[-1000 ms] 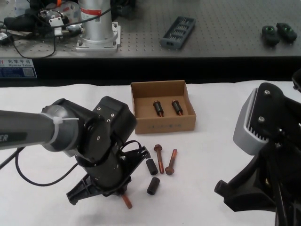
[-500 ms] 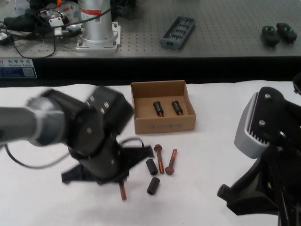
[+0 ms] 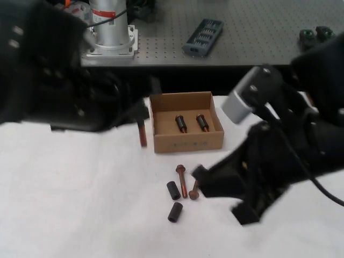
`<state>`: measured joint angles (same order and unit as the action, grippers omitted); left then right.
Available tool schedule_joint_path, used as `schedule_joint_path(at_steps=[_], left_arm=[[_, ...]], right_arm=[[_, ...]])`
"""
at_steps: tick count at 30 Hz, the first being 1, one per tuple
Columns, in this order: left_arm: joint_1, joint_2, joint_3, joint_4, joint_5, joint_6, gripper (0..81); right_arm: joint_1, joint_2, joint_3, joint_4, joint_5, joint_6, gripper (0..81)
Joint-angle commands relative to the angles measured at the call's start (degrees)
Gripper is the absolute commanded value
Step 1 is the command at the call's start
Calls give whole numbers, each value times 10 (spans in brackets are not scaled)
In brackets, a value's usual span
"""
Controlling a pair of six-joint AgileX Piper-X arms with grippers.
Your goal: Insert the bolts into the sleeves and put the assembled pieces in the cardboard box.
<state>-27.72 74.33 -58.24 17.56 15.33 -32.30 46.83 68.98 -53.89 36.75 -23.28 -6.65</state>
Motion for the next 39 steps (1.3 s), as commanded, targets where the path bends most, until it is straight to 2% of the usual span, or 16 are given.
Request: schedule_joint_path(at_steps=[1, 5, 11, 20, 39], left_arm=[[14, -25, -3, -64, 80, 31, 6], [14, -26, -3, -104, 140, 26, 6], [14, -29, -3, -104, 150, 24, 6], [14, -49, -3, -104, 143, 59, 6], [14, -65, -3, -79, 134, 53, 6]], right_arm=[[0, 18, -2, -67, -44, 48, 25], [0, 35, -2, -140, -67, 113, 25], [-1, 37, -2, -211, -66, 171, 25], [-1, 37, -2, -211, -42, 173, 25], [-8, 37, -2, -209, -17, 173, 25]])
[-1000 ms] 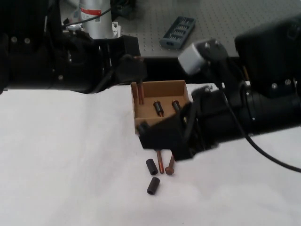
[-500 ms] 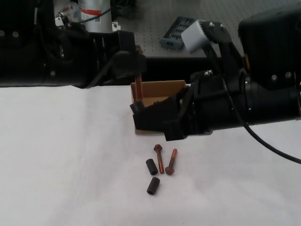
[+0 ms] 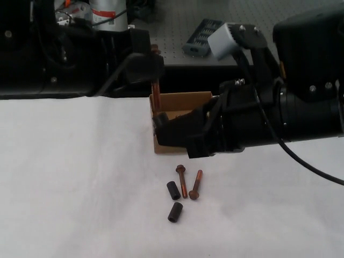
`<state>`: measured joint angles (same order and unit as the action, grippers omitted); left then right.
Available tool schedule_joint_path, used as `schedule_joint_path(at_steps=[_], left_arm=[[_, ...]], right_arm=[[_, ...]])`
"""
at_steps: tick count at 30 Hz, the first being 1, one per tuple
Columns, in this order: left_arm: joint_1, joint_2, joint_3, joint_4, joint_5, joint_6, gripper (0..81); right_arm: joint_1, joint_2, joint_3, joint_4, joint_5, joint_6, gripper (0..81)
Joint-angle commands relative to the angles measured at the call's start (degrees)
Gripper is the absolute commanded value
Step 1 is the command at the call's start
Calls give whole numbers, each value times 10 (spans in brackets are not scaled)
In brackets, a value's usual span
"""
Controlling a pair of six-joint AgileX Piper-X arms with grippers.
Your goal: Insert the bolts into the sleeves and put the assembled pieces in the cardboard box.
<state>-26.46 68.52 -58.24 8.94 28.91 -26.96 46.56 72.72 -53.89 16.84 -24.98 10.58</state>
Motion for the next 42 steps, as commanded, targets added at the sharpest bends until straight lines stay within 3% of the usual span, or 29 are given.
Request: schedule_joint_path(at_steps=[1, 42], left_arm=[[1, -7, -3, 14, -2, -1, 6], [-3, -7, -3, 13, 1, -27, 6]], right_arm=[[-6, -1, -2, -10, 0, 1, 25], [-6, -1, -2, -45, -15, 22, 25]])
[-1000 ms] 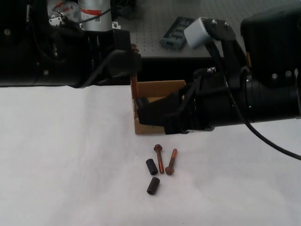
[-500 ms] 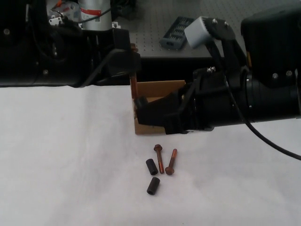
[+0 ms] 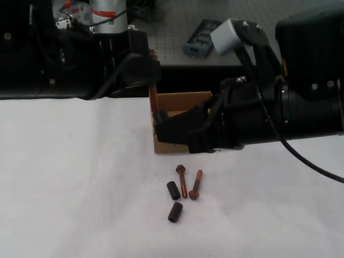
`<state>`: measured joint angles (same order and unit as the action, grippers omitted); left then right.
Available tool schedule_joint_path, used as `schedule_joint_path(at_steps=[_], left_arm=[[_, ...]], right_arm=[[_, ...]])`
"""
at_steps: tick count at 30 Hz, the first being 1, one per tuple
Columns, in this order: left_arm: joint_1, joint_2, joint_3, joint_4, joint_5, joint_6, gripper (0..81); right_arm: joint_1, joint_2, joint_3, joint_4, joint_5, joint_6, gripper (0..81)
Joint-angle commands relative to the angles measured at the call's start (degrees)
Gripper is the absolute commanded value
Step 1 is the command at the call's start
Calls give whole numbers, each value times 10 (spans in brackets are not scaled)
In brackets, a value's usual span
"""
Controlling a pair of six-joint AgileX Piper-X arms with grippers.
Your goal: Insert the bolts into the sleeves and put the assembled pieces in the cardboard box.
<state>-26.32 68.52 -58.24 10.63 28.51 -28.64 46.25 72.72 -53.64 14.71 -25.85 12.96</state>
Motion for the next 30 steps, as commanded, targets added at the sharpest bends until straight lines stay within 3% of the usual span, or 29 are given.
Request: schedule_joint_path(at_steps=[1, 30], left_arm=[[-4, -7, -3, -4, 5, -12, 6], [-4, -7, -3, -4, 3, -22, 6]], right_arm=[[-3, -1, -4, -27, -4, 5, 25], [-3, -1, -4, -31, -4, 29, 25]])
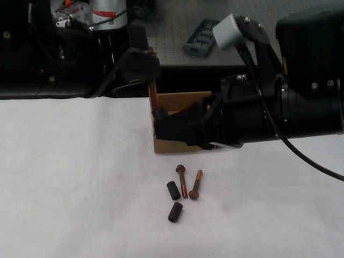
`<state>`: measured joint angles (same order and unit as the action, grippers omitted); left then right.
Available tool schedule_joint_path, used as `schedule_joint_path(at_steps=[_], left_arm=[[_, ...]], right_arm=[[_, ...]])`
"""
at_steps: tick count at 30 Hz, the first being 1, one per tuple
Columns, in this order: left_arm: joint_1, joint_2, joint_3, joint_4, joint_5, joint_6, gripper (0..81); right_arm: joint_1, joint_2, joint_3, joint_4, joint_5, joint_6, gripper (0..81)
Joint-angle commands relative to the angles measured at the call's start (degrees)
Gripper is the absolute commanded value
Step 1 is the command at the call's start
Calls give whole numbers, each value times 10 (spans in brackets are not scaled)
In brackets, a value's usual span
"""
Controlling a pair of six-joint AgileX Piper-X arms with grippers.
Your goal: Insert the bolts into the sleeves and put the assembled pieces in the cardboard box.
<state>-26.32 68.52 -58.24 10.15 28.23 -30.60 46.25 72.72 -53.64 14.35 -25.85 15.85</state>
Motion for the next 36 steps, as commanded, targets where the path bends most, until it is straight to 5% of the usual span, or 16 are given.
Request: schedule_joint_path(at_steps=[1, 13, 36], left_arm=[[-4, -7, -3, 0, 6, -2, 6], [-37, -7, -3, 0, -32, 27, 6], [-35, -7, -3, 0, -90, 103, 6]], right_arm=[[-3, -1, -4, -27, -4, 0, 25], [-9, 0, -4, -53, 5, 40, 25], [-49, 0, -4, -16, 13, 44, 25]])
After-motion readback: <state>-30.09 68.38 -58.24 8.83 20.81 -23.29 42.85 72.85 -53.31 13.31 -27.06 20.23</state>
